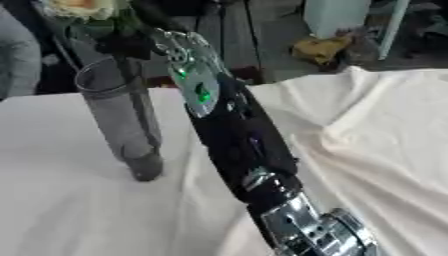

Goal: Arrange flowers into the vase.

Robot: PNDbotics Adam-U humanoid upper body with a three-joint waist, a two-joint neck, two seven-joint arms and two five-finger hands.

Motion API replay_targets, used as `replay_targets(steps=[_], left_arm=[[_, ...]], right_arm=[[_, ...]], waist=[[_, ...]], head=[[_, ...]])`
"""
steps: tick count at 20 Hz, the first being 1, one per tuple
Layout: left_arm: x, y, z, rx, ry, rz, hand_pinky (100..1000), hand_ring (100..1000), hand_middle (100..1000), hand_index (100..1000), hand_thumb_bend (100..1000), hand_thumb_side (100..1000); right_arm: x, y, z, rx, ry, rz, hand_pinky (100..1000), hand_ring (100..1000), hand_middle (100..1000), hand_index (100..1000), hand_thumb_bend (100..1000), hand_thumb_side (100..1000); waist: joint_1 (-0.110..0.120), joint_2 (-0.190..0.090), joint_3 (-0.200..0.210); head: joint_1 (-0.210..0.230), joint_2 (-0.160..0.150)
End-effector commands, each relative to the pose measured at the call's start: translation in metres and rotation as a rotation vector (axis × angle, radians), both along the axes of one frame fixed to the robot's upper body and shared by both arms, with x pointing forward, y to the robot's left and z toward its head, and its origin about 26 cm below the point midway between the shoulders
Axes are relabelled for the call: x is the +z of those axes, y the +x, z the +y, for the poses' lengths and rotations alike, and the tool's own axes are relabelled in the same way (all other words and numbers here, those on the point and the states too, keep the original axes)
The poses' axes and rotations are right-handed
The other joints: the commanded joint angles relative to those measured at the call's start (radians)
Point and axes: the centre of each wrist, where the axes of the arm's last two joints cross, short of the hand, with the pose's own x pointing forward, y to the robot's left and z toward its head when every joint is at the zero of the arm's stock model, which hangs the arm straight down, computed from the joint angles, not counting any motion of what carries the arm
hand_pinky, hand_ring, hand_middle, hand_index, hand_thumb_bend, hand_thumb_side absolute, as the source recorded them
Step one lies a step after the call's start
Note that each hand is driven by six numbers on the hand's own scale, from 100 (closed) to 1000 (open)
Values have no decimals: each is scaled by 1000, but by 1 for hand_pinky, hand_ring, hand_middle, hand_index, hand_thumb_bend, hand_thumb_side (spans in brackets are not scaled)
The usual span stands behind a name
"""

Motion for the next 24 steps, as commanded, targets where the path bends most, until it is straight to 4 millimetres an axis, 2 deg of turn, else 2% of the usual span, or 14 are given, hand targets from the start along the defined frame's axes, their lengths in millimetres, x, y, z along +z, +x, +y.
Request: replay_targets(steps=[1, 11, 12, 13, 19, 20, 24], left_arm=[[5, -2, 2, 3, -2, -18, 740, 875, 867, 977, 100, 1000], [6, -2, 1, 2, -3, -20, 739, 875, 867, 977, 100, 1000], [6, -2, 1, 2, -3, -20, 738, 875, 867, 978, 100, 1000], [6, -2, 1, 2, -3, -20, 738, 875, 867, 978, 100, 1000], [6, -2, 1, 1, -2, -19, 738, 875, 867, 978, 100, 1000], [6, -2, 1, 1, -2, -19, 738, 875, 867, 978, 100, 1000], [5, -2, 1, 1, -1, -18, 738, 875, 867, 978, 100, 1000]], right_arm=[[11, -2, -4, -13, -42, -24, 694, 823, 750, 821, 566, 1000], [14, -1, -10, -22, -91, -12, 706, 839, 767, 870, 587, 1000], [14, -1, -10, -22, -92, -12, 716, 857, 779, 900, 492, 1000], [14, 0, -11, -31, -98, -7, 716, 857, 781, 900, 598, 1000], [14, 1, -14, -64, -131, 4, 733, 881, 799, 930, 638, 1000], [14, 1, -14, -67, -136, 6, 747, 899, 816, 956, 697, 1000], [15, 2, -16, -69, -165, 27, 769, 923, 841, 980, 796, 1000]], waist=[[5, -24, 0], [5, -23, -5], [5, -23, -5], [5, -23, -6], [5, -25, -8], [5, -25, -9], [6, -26, -10]], head=[[4, 0], [7, 0], [7, 0], [8, 0], [12, -4], [13, -5], [15, -6]])
